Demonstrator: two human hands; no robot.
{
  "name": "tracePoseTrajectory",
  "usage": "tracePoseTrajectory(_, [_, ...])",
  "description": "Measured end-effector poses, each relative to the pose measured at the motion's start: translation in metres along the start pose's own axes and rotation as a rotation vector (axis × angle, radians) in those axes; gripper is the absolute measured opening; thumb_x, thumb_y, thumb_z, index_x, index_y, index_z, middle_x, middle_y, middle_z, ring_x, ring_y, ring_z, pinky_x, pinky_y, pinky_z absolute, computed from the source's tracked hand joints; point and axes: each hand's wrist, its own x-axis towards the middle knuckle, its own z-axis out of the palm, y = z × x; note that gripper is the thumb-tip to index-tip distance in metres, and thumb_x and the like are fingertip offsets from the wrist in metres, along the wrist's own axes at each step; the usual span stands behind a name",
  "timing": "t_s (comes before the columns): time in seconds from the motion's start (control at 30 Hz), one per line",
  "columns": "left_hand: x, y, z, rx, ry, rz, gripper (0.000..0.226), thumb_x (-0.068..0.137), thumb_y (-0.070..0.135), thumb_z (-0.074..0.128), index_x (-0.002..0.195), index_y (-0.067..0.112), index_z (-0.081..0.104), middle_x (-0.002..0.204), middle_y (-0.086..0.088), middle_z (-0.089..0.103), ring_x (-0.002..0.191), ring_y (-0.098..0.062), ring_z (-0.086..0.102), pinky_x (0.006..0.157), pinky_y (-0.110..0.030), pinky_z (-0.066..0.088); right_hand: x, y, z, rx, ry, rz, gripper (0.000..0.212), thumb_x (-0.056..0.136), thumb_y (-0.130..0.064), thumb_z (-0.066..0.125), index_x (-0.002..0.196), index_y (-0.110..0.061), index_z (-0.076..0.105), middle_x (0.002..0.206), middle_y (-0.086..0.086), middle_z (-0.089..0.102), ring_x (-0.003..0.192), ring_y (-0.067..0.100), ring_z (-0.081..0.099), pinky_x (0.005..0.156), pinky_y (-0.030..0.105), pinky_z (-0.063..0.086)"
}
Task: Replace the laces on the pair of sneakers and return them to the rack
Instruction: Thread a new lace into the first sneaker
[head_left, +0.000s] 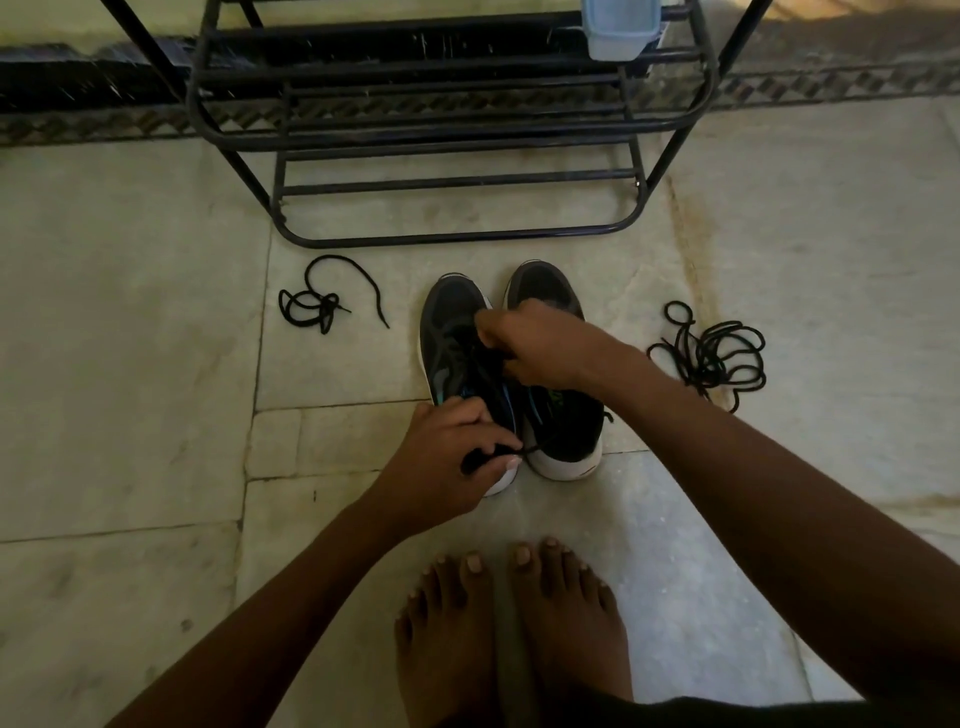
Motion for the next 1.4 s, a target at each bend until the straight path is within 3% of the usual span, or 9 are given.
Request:
tracePoseTrajectory(0.3, [-0.002, 0.006, -0.005, -0.106, 0.071, -0.002, 0.036, 0.091, 0.047, 0.071, 0.122, 0.028, 0.072, 0.090, 0.017, 0.063, 0.084, -0.008, 0.056, 0.076, -0.033, 0.043, -0.020, -0.007, -0.052, 0.537, 0.143, 0.027, 0.018, 0.088, -0.013, 0.076, 0.096, -0.013, 0.059, 0.071, 0.005, 0.073, 0.070, 0.013, 0.073, 0.075, 0.037, 0.060])
tracePoseTrajectory(0.53, [0.015, 0.009, -0.017, -0.183, 0.495, -0.073, 0.022, 0.096, 0.017, 0.072, 0.076, 0.006, 0.074, 0.065, 0.002, 0.060, 0.058, -0.013, 0.056, 0.055, -0.035, 0.046, -0.033, -0.022, -0.070, 0.611, 0.215, -0.114, 0.009, 0.092, -0.010, 0.073, 0.094, -0.005, 0.066, 0.076, 0.007, 0.072, 0.071, 0.016, 0.072, 0.070, 0.025, 0.057])
tracePoseTrajectory(0.73, [0.028, 0.007, -0.025, -0.126, 0.621, -0.188, 0.013, 0.093, 0.015, 0.076, 0.084, 0.006, 0.073, 0.064, -0.001, 0.056, 0.056, -0.014, 0.050, 0.055, -0.028, 0.043, -0.038, -0.023, -0.074, 0.591, 0.256, -0.176, 0.007, 0.092, -0.010, 0.073, 0.095, -0.006, 0.068, 0.076, 0.005, 0.071, 0.072, 0.017, 0.071, 0.069, 0.027, 0.057])
tracePoseTrajectory(0.9, [0.049, 0.005, -0.034, -0.260, 0.416, -0.285, 0.035, 0.088, 0.019, 0.081, 0.122, 0.017, 0.071, 0.061, 0.004, 0.057, 0.050, -0.009, 0.049, 0.054, -0.013, 0.039, -0.042, -0.016, -0.073, 0.595, 0.319, -0.179, 0.007, 0.092, -0.010, 0.074, 0.094, -0.006, 0.069, 0.078, 0.009, 0.068, 0.071, 0.022, 0.067, 0.067, 0.037, 0.056])
tracePoseTrajectory(1.07, [0.075, 0.010, -0.042, -0.316, 0.454, -0.301, 0.001, 0.088, 0.016, 0.080, 0.089, 0.016, 0.078, 0.056, -0.004, 0.055, 0.048, -0.005, 0.044, 0.053, -0.014, 0.037, -0.046, -0.002, -0.070, 0.565, 0.372, -0.090, 0.006, 0.090, -0.012, 0.075, 0.091, -0.010, 0.069, 0.075, 0.001, 0.069, 0.069, 0.017, 0.067, 0.064, 0.030, 0.056])
tracePoseTrajectory(1.17, [0.085, 0.008, -0.047, -0.361, 0.495, -0.330, 0.009, 0.088, 0.014, 0.080, 0.096, 0.015, 0.076, 0.064, -0.011, 0.059, 0.054, -0.006, 0.048, 0.057, -0.018, 0.042, -0.047, 0.003, -0.063, 0.490, 0.365, -0.040, 0.006, 0.090, -0.012, 0.075, 0.089, -0.012, 0.069, 0.073, -0.008, 0.068, 0.068, 0.008, 0.066, 0.064, 0.018, 0.050])
tracePoseTrajectory(1.27, [0.086, 0.007, -0.050, -0.426, 0.234, -0.287, 0.042, 0.082, 0.005, 0.083, 0.119, 0.020, 0.069, 0.062, -0.006, 0.056, 0.053, -0.007, 0.050, 0.056, -0.018, 0.043, -0.049, 0.003, -0.062, 0.500, 0.349, -0.061, 0.004, 0.091, -0.012, 0.074, 0.090, -0.011, 0.070, 0.074, -0.006, 0.068, 0.069, 0.010, 0.066, 0.065, 0.020, 0.051])
tracePoseTrajectory(1.33, [0.086, 0.006, -0.047, -0.434, 0.111, -0.261, 0.032, 0.083, 0.007, 0.083, 0.109, 0.022, 0.073, 0.055, 0.001, 0.050, 0.049, -0.009, 0.044, 0.054, -0.022, 0.040, -0.049, 0.001, -0.063, 0.543, 0.376, -0.098, 0.004, 0.092, -0.011, 0.073, 0.093, -0.009, 0.070, 0.077, -0.002, 0.068, 0.071, 0.014, 0.067, 0.067, 0.025, 0.053])
tracePoseTrajectory(1.4, [0.089, 0.005, -0.045, -0.439, 0.171, -0.296, 0.009, 0.086, 0.013, 0.082, 0.089, 0.019, 0.076, 0.050, 0.006, 0.044, 0.047, -0.009, 0.038, 0.054, -0.023, 0.034, -0.049, 0.000, -0.064, 0.562, 0.404, -0.119, 0.004, 0.093, -0.011, 0.072, 0.094, -0.008, 0.070, 0.078, 0.001, 0.068, 0.072, 0.016, 0.066, 0.067, 0.027, 0.054])
